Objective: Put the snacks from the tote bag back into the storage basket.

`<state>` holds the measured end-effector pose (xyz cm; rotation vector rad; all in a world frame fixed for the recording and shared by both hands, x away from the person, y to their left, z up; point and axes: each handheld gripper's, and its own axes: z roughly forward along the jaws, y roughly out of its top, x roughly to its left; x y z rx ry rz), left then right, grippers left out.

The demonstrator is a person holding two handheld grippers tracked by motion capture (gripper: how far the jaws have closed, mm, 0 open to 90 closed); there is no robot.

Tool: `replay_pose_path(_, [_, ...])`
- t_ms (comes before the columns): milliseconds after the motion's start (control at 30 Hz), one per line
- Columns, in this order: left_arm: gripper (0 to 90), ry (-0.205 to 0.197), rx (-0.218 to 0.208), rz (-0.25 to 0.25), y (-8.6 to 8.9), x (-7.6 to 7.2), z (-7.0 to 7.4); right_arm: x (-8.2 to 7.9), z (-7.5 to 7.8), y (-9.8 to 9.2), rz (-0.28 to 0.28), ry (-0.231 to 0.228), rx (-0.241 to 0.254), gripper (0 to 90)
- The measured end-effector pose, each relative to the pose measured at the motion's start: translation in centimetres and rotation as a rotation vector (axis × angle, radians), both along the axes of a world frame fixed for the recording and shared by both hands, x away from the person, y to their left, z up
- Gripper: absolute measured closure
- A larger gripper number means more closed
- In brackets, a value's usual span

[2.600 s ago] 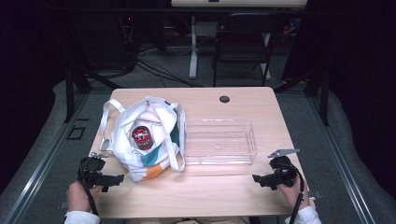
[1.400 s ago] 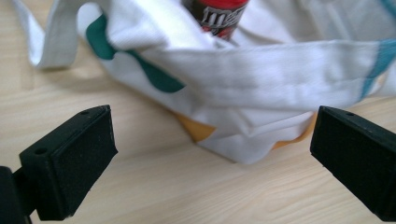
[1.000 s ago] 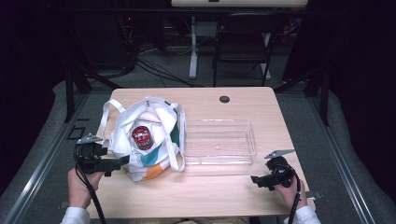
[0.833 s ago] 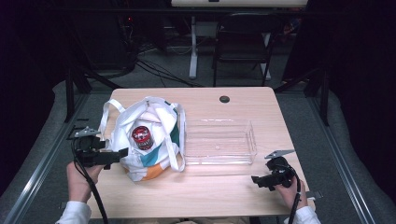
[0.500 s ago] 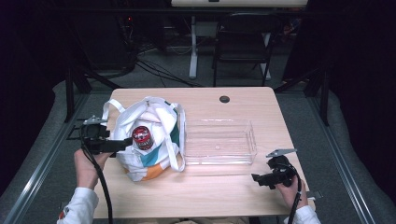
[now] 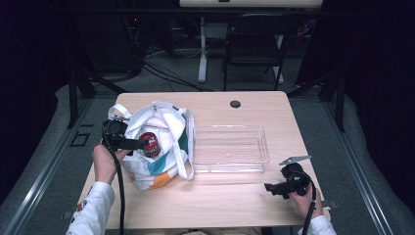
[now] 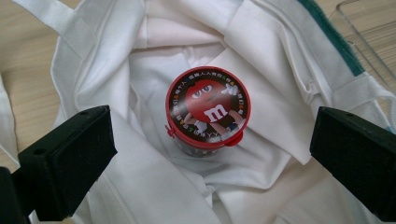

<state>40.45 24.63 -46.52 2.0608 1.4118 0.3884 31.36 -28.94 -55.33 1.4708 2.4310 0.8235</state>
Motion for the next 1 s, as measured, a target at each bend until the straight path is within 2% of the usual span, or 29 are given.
replay_pose_path(133, [0.0,0.006,0.008,0.001,-0.4,0.7,-0.4,0.2,-0.2,-0.2,-0.008,0.003,0.009,9.4])
replay_pose_path(233, [0.0,0.029,0.013,-0.008,-0.5,1.3,-0.7,0.2,-0.2,-0.3,-0.024,-0.014,0.022,9.4])
replay_pose_path(467, [0.0,0.09,0.025,-0.027,-1.2,2.6,-1.4,0.1,-0.1,-0.4,-0.015,-0.01,0.011,9.5])
replay_pose_path(700, [0.0,0.158,0.06,-0.028,-1.7,4.0,-2.7,0.1,-0.2,-0.4,-0.014,-0.005,0.012,10.2])
replay_pose_path(1000, [1.1,0.208,0.084,-0.026,-2.1,4.8,-3.6,0.0,0.0,-0.5,-0.015,-0.01,0.008,10.9])
